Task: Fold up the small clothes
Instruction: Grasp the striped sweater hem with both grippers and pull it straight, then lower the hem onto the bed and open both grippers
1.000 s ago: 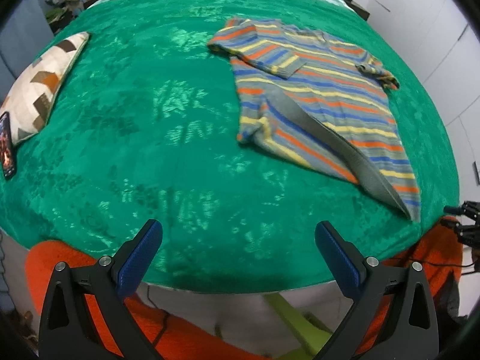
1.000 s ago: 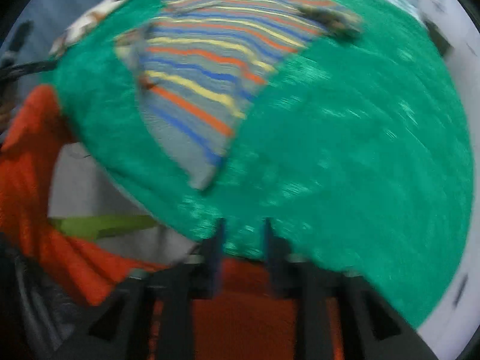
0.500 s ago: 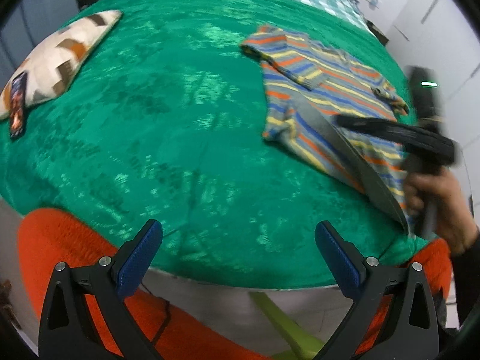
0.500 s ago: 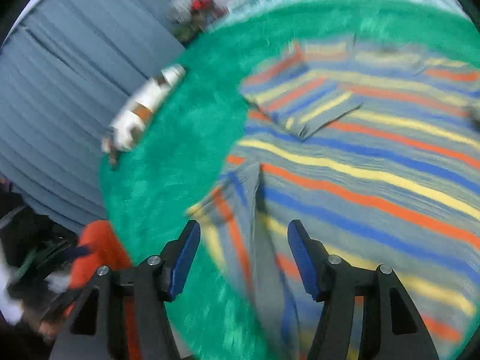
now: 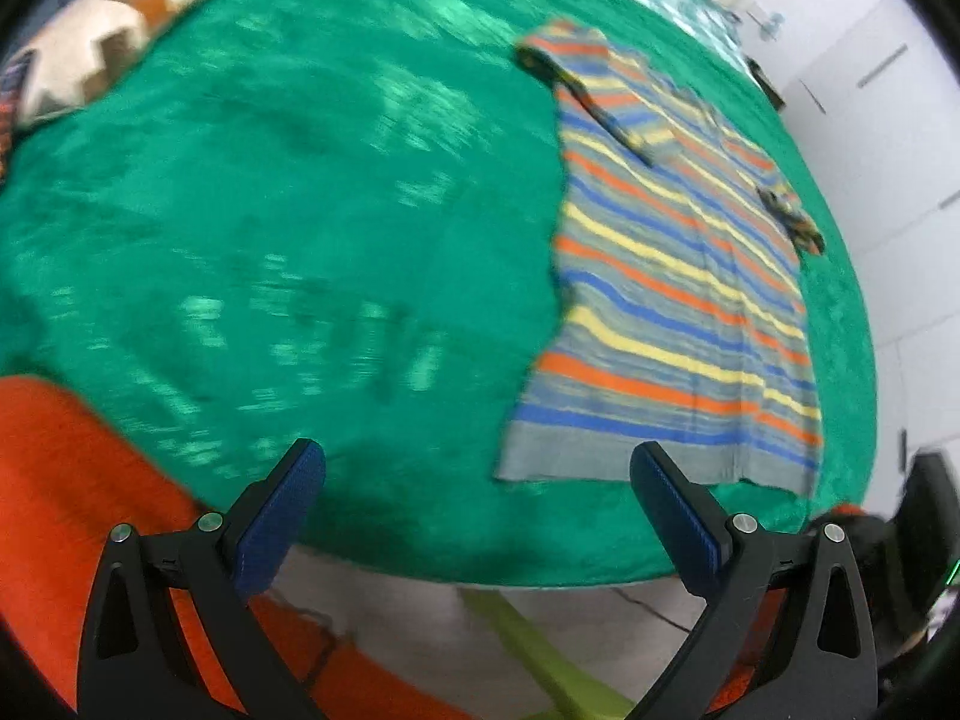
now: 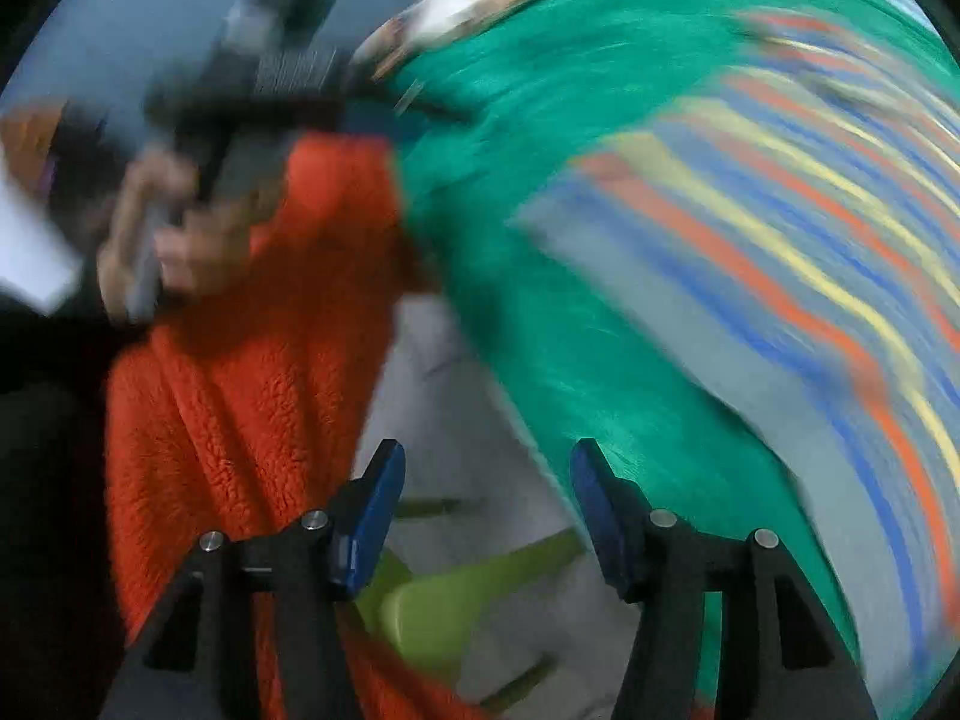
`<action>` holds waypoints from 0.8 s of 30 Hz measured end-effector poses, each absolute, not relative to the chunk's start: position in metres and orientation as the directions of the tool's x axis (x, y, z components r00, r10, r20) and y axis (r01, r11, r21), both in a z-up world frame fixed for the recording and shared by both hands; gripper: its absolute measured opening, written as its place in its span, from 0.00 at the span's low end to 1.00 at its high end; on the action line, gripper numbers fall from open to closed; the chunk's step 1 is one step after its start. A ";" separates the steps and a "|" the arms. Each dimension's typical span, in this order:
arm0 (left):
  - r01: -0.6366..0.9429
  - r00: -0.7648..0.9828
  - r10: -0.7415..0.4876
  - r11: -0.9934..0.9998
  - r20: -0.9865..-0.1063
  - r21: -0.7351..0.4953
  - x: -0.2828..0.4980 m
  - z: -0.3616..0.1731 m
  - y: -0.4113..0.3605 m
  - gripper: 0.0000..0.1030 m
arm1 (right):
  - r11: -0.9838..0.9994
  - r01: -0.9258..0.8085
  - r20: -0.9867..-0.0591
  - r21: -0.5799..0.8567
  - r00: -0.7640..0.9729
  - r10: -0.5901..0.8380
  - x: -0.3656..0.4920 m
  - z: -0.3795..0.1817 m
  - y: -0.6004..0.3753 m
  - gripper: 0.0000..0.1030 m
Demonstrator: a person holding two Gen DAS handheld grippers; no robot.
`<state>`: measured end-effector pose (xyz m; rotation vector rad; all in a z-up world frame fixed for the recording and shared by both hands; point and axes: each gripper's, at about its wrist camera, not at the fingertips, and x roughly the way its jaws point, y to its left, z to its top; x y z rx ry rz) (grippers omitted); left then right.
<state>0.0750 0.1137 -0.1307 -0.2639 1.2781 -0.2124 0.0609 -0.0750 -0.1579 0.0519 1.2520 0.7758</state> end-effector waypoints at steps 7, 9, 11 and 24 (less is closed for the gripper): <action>0.183 0.247 -0.229 0.965 -0.942 -0.187 0.087 -0.170 0.061 0.76 | 0.871 0.243 -0.849 0.427 0.440 0.294 0.024 -0.140 -0.299 0.58; 0.213 0.247 -0.210 0.964 -0.946 -0.159 0.090 -0.175 0.053 0.74 | 0.885 0.247 -0.874 0.394 0.399 0.278 0.019 -0.148 -0.308 0.58; 0.238 0.280 -0.202 0.962 -0.939 -0.135 0.089 -0.174 0.046 0.74 | 0.864 0.224 -0.856 0.450 0.386 0.345 0.020 -0.156 -0.309 0.58; 0.240 0.231 -0.282 0.944 -0.931 -0.226 0.081 -0.137 0.058 0.03 | 0.876 0.254 -0.882 0.409 0.355 0.309 0.024 -0.152 -0.299 0.05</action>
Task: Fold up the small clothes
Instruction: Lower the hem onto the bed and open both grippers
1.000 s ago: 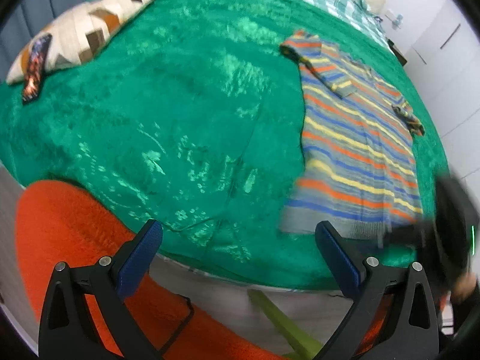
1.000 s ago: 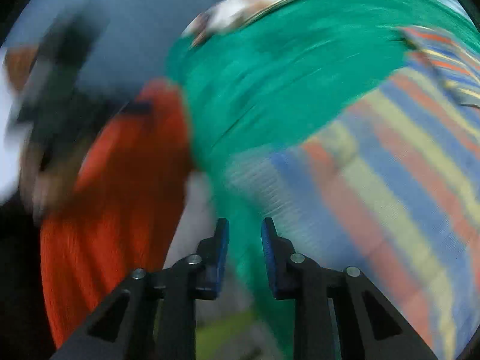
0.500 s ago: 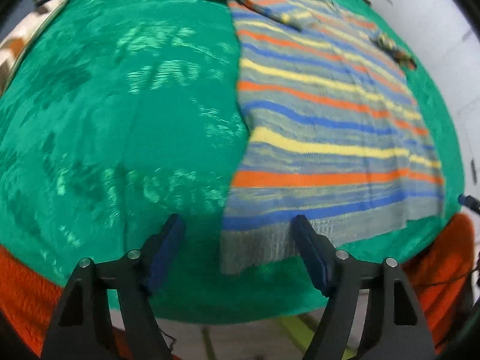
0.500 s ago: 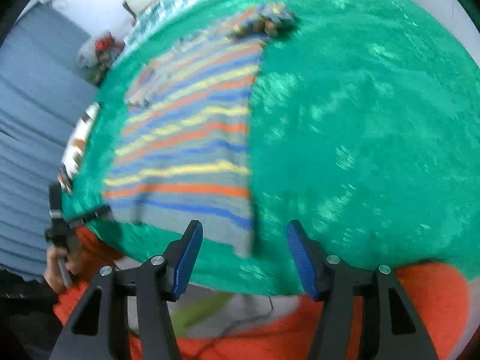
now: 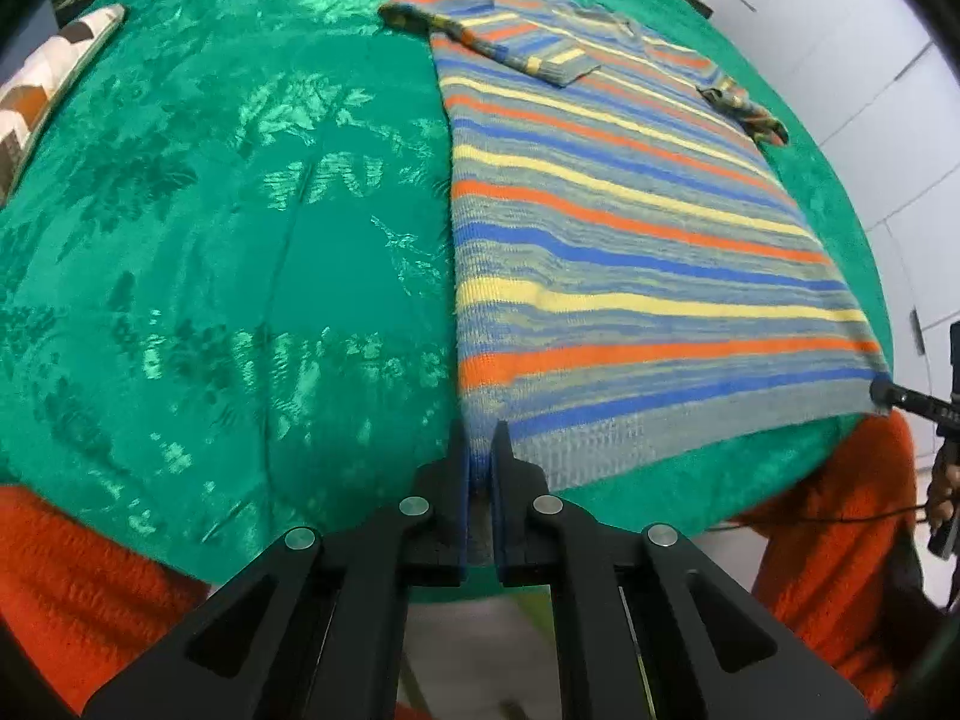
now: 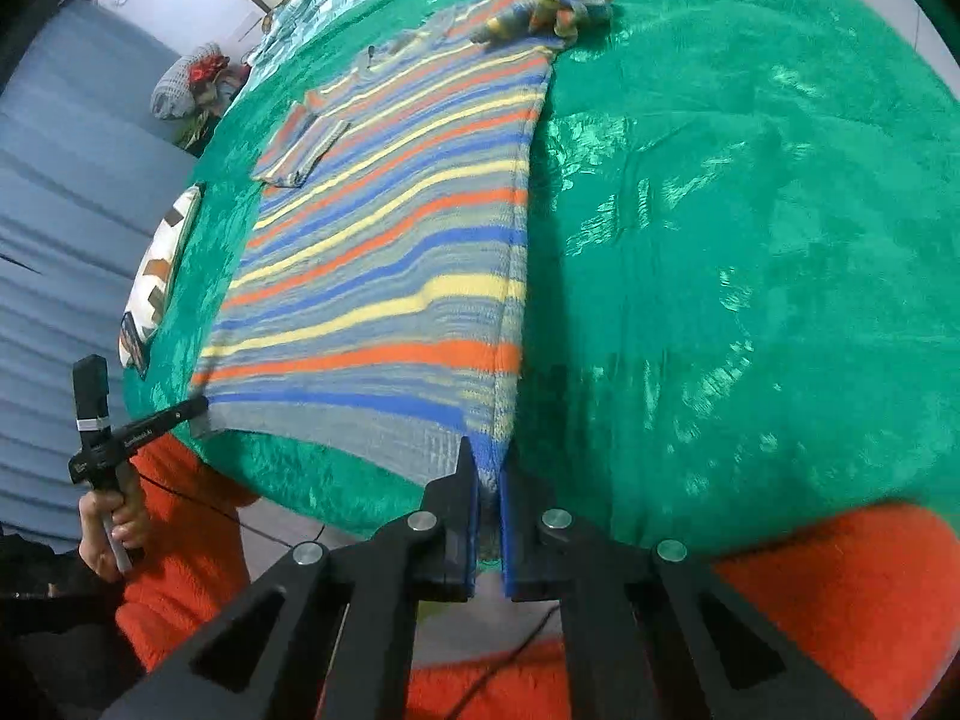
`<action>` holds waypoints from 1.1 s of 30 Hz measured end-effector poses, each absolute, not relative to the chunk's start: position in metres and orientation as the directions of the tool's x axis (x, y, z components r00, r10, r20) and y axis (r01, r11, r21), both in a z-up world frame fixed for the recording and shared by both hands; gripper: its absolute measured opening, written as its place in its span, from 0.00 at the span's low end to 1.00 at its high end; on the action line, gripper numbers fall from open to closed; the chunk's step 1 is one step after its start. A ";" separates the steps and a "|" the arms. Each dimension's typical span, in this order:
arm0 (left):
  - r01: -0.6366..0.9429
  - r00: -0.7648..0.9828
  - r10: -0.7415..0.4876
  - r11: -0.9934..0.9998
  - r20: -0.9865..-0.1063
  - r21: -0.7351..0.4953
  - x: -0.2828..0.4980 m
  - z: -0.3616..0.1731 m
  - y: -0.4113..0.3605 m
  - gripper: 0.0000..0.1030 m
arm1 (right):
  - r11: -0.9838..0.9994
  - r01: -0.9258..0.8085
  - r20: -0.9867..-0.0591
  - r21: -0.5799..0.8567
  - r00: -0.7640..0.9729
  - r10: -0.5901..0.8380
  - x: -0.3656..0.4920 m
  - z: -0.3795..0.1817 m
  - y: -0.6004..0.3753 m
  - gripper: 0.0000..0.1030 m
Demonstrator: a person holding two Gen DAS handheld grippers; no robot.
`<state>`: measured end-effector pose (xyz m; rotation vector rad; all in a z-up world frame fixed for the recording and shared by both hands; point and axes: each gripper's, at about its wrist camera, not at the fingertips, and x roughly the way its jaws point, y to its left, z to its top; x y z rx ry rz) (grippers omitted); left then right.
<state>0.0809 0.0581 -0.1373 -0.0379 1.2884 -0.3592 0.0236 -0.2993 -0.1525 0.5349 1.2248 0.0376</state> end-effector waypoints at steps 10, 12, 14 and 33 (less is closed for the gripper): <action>0.203 0.140 -0.148 0.972 -0.979 -0.118 0.087 -0.173 0.069 0.03 | 0.892 0.324 -0.947 0.315 0.176 0.270 0.022 -0.203 -0.306 0.05; 0.205 0.148 -0.142 0.973 -0.979 -0.110 0.087 -0.172 0.068 0.03 | 0.900 0.319 -0.952 0.296 0.178 0.250 0.023 -0.198 -0.305 0.05; 0.209 0.152 -0.131 0.973 -0.980 -0.098 0.087 -0.173 0.066 0.03 | 0.903 0.319 -0.954 0.288 0.176 0.242 0.025 -0.196 -0.304 0.05; 0.153 0.292 -0.025 0.988 -0.956 0.021 0.078 -0.117 0.094 0.64 | 0.881 0.405 -0.959 0.246 0.237 0.159 0.007 -0.172 -0.320 0.33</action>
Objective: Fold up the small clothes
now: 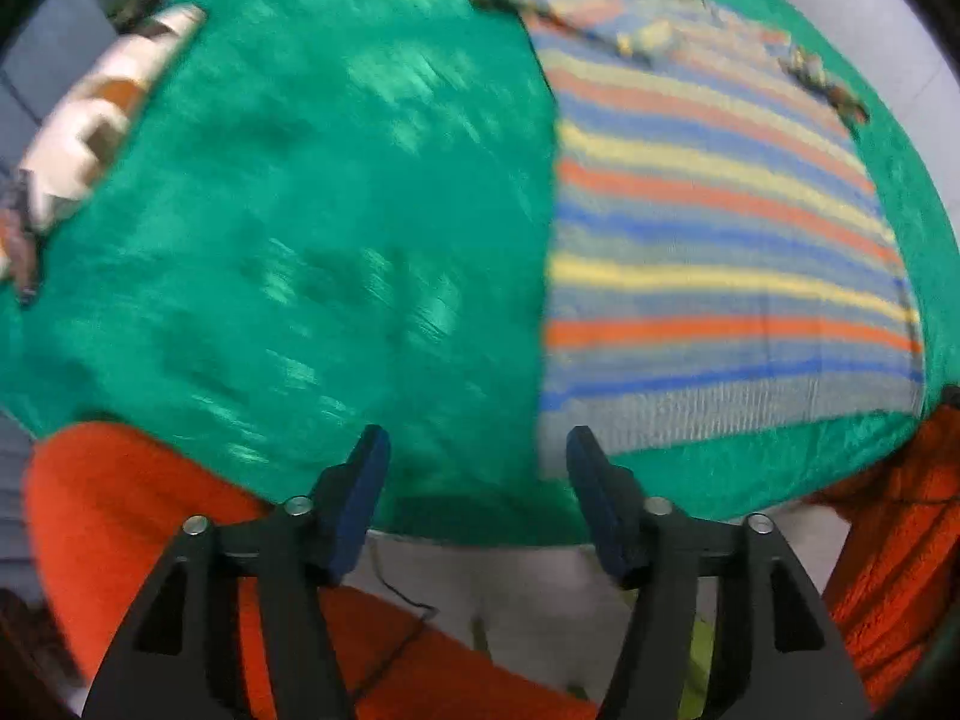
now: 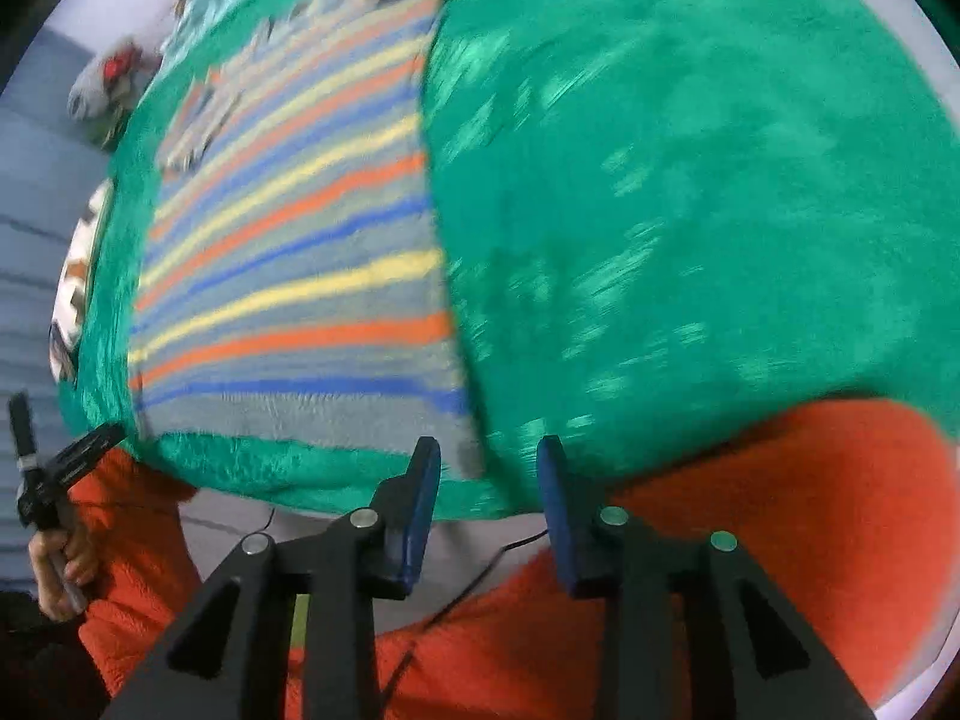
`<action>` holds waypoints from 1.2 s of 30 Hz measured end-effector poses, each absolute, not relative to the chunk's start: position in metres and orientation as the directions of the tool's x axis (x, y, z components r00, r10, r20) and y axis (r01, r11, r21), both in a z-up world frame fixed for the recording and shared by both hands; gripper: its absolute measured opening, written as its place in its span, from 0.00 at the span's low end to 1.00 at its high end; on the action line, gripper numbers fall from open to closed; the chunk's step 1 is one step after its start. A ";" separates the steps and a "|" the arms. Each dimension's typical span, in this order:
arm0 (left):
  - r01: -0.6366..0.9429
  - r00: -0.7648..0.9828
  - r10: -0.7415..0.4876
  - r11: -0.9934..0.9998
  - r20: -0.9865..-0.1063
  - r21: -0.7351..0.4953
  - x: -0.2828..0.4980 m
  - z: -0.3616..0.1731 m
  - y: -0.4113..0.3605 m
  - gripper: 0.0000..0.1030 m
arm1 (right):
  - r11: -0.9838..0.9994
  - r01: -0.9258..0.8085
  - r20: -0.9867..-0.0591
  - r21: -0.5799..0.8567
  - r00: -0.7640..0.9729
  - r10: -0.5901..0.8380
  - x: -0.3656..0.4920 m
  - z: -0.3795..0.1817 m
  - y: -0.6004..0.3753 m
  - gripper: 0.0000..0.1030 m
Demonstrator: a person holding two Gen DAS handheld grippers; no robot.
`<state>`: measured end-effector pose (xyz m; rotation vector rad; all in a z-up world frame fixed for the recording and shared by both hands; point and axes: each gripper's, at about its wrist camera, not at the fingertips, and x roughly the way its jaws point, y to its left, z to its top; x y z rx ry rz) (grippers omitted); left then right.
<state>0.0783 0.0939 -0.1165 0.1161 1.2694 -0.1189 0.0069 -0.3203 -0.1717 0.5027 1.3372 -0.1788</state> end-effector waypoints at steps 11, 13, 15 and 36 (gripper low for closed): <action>0.341 0.499 -0.210 0.939 -0.841 -0.032 0.158 -0.088 -0.021 0.86 | 0.949 0.172 -0.840 0.265 0.525 0.139 0.130 -0.123 -0.279 0.34; 0.371 0.482 -0.173 0.929 -0.859 0.021 0.167 -0.123 -0.046 0.86 | 0.949 0.152 -0.839 0.277 0.520 0.162 0.150 -0.146 -0.262 0.34; 0.365 0.447 -0.107 0.928 -0.888 0.072 0.167 -0.153 -0.048 0.82 | 0.952 0.152 -0.861 0.266 0.482 0.164 0.158 -0.176 -0.251 0.34; 0.282 0.515 -0.115 0.959 -0.849 0.041 0.145 -0.112 -0.004 0.89 | 0.988 0.136 -0.892 0.080 0.452 0.010 0.120 -0.127 -0.256 0.58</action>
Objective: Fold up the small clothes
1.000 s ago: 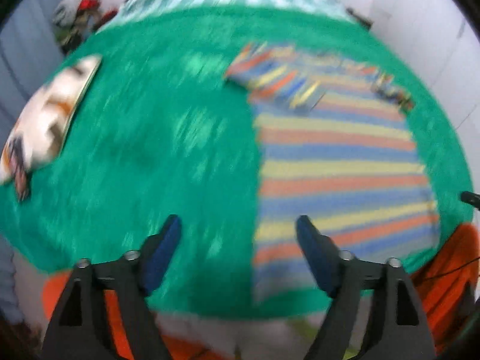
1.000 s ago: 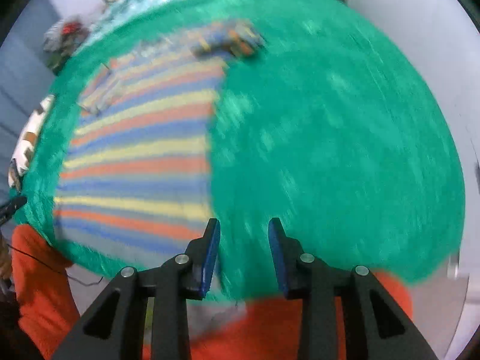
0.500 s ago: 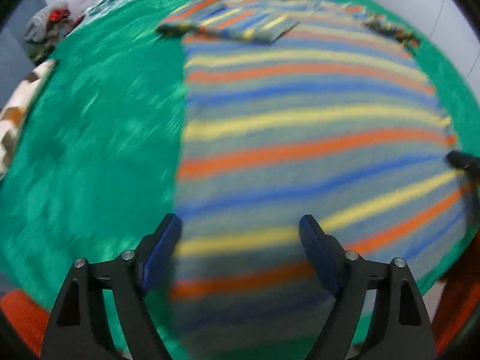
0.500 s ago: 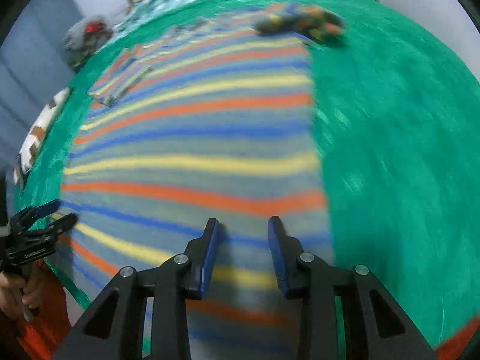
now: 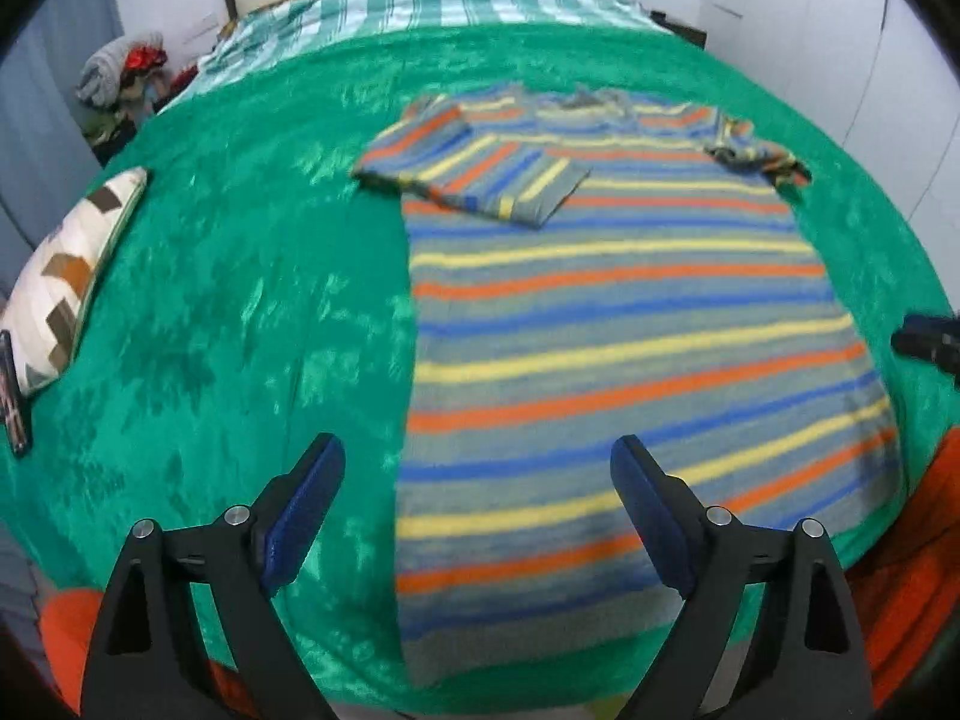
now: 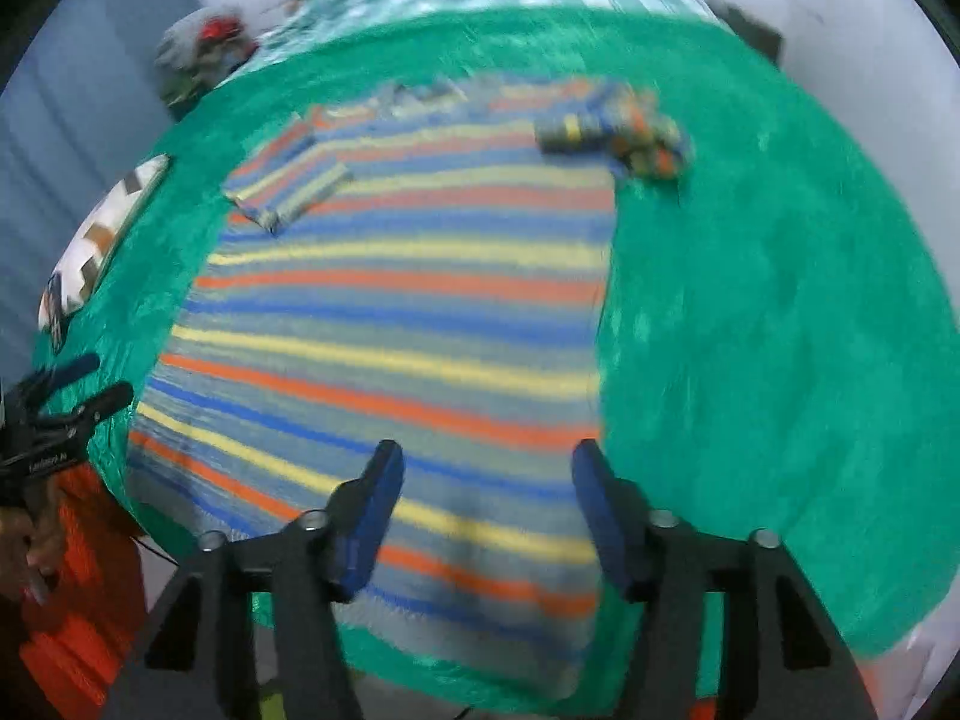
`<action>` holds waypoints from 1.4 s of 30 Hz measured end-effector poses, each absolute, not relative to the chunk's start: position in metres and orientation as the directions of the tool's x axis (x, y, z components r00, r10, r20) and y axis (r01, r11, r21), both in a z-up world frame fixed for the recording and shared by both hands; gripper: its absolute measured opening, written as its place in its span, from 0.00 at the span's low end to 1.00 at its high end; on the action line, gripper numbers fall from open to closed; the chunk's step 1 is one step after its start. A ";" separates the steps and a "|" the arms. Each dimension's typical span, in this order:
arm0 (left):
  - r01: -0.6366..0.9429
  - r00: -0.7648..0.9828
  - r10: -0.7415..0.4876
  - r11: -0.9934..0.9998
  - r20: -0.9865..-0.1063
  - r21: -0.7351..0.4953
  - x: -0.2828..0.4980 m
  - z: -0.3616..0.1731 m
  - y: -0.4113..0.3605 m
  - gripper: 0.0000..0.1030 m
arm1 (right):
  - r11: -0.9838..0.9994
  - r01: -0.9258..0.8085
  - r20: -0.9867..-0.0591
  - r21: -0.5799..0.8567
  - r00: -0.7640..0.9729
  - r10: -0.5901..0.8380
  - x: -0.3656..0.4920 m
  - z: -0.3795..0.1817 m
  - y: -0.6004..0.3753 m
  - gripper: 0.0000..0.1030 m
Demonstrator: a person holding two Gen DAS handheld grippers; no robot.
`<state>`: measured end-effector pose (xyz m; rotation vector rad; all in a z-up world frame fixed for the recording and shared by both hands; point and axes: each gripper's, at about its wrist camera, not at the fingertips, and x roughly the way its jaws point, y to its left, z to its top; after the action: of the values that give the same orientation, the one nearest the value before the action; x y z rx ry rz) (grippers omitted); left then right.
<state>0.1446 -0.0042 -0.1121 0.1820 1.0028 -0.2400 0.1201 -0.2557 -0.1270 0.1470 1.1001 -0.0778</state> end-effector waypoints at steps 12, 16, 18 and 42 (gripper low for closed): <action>0.251 0.452 -0.060 0.966 -0.890 0.063 0.108 -0.144 0.004 0.89 | 0.930 -0.170 -0.850 -0.324 0.484 -0.208 0.285 -0.137 -0.279 0.58; 0.219 0.454 -0.031 0.973 -0.890 0.077 0.108 -0.144 0.011 0.89 | 0.937 -0.108 -0.834 -0.333 0.496 -0.239 0.334 -0.165 -0.291 0.54; 0.211 0.443 -0.019 0.974 -0.896 0.084 0.109 -0.147 0.014 0.89 | 0.970 -0.023 -0.857 -0.240 0.475 -0.201 0.347 -0.169 -0.318 0.07; 0.314 0.395 -0.041 0.945 -0.918 0.093 0.094 -0.156 -0.026 0.89 | 0.572 0.643 -0.781 0.509 0.625 -0.008 0.178 -0.149 -0.593 0.47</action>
<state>0.0940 -0.0259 -0.1557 0.2683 1.1464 -0.2282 0.1779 -0.5928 -0.1487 0.8914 0.8195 -0.4370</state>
